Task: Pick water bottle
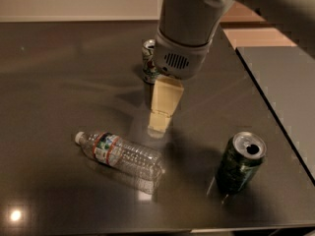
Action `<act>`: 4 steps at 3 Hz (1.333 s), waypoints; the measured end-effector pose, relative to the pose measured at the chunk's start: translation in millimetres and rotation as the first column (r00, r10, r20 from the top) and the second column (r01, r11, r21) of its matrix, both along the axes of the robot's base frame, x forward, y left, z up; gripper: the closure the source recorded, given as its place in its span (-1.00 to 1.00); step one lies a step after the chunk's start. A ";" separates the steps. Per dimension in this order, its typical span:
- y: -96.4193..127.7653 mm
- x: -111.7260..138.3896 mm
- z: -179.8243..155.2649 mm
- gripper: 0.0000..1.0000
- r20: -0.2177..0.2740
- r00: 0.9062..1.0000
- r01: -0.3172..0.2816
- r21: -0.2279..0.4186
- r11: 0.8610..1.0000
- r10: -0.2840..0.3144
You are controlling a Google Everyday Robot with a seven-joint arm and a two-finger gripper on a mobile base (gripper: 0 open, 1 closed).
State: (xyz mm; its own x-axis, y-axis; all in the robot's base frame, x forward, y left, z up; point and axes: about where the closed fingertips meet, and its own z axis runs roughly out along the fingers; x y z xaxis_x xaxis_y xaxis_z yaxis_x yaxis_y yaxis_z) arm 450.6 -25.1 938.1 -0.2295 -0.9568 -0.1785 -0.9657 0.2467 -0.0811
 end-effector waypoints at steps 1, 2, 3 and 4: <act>47.8 -20.7 -24.4 -1.00 -0.033 0.999 0.011 -0.015 1.000 -0.012; 86.2 -42.3 -51.3 -1.00 -0.056 0.998 0.000 -0.052 0.999 -0.003; 110.2 -59.1 -77.1 -1.00 -0.087 0.996 -0.020 -0.085 0.996 0.013; 115.7 -58.9 -94.3 -1.00 -0.097 0.995 -0.016 -0.101 0.995 0.006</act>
Offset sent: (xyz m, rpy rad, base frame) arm -0.0706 0.1306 -0.0920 -0.1173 0.1088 0.0127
